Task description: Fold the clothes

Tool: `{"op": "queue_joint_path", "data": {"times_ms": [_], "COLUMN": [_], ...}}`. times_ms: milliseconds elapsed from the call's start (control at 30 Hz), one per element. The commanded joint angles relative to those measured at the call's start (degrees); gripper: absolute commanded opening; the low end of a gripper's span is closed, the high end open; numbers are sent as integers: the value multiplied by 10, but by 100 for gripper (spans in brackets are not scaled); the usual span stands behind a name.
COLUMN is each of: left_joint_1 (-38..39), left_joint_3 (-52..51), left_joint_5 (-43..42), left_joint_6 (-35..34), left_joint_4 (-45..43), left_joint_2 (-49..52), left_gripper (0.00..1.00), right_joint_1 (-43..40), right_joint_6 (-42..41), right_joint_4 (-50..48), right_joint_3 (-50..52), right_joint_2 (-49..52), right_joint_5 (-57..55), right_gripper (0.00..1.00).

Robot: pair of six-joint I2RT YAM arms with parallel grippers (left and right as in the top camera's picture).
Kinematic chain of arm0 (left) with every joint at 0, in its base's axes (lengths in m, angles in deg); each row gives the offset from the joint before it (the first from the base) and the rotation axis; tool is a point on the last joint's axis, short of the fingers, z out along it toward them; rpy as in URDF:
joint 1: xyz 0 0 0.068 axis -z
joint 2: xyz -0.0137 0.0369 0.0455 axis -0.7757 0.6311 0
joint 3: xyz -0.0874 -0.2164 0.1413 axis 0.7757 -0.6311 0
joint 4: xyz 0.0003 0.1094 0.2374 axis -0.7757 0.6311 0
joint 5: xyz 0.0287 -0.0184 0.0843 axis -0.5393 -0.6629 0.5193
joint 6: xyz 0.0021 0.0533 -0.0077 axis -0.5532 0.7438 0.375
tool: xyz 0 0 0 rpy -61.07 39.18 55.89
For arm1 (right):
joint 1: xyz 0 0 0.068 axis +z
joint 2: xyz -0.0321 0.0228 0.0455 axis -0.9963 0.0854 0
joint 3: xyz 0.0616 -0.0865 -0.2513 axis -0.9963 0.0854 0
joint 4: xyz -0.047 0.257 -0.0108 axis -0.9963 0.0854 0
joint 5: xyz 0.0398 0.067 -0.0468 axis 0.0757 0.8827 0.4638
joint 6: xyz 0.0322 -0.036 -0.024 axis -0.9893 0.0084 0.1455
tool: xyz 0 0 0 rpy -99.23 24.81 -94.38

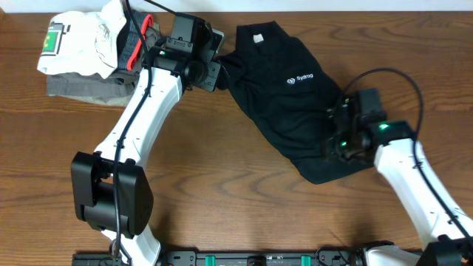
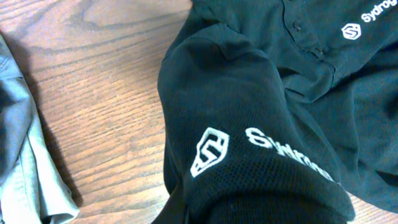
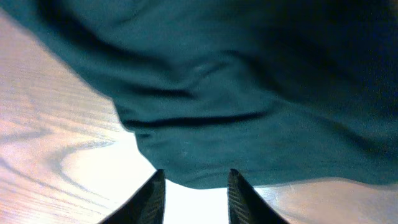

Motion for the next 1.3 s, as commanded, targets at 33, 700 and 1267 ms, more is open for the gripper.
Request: {"op": "queue_joint_path", "data": {"times_ms": [33, 700, 1267], "left_joint_1": [-2, -26, -30], "left_joint_3": [6, 6, 6], "left_joint_5": [7, 47, 93], "left_joint_6": [-3, -3, -3], "left_joint_4": [-1, 35, 43], "left_joint_2": [-10, -10, -10], "left_gripper": [6, 6, 6], "right_joint_1": [31, -71, -225], "right_joint_6": [-2, -49, 17], "right_joint_4": [-53, -216, -235], "right_joint_3": [43, 54, -108], "right_joint_2": [29, 207, 207], "right_joint_5": [12, 6, 7], "right_gripper": [1, 1, 1]}}
